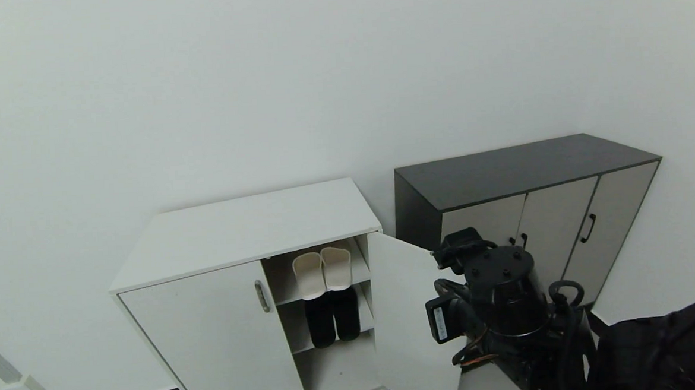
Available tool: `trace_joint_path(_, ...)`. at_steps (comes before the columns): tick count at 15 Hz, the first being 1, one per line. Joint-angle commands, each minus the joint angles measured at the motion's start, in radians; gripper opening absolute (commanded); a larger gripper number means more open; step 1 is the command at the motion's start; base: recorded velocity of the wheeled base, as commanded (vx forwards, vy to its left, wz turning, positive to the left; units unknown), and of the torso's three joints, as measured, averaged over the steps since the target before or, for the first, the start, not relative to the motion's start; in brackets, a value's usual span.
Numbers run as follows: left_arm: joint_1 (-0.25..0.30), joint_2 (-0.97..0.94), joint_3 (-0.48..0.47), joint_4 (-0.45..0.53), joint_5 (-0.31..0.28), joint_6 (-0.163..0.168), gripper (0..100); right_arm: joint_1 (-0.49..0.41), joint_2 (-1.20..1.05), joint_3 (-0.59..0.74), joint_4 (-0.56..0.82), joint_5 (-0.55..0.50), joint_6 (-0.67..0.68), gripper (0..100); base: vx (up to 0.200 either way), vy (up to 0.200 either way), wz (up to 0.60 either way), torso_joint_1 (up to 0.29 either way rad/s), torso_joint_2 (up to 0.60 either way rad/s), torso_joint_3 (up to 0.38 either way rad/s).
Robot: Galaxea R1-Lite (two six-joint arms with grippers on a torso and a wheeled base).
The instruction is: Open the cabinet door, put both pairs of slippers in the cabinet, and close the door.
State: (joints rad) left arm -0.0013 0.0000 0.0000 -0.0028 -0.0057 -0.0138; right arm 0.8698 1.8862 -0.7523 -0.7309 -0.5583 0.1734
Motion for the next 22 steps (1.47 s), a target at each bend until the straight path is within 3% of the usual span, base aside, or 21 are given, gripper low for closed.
trace_joint_path(1,0.000,0.000,0.000,0.000,0.000,0.002,0,-0.060,0.060,-0.033,-0.009,-0.003,0.003,0,0.000,0.000,0.00,0.000,0.00,0.000)
trace_joint_path(4,0.000,0.000,0.000,0.000,0.000,0.002,0,-0.212,0.128,-0.159,0.002,0.080,-0.002,0,0.000,0.000,0.00,0.000,0.00,0.000)
trace_joint_path(9,0.000,0.000,0.000,0.000,-0.002,0.003,0,-0.370,0.254,-0.380,0.079,0.218,-0.002,0,0.000,0.000,0.00,0.000,0.00,0.000)
trace_joint_path(15,0.000,0.000,0.000,0.000,-0.002,0.002,0,-0.439,0.375,-0.446,0.082,0.225,-0.002,0,0.000,0.000,0.00,0.000,0.00,0.000)
trace_joint_path(22,0.000,0.000,0.000,0.000,-0.002,0.003,0,-0.428,0.403,-0.438,0.091,0.233,-0.003,0,0.000,0.000,0.00,0.000,0.00,0.000)
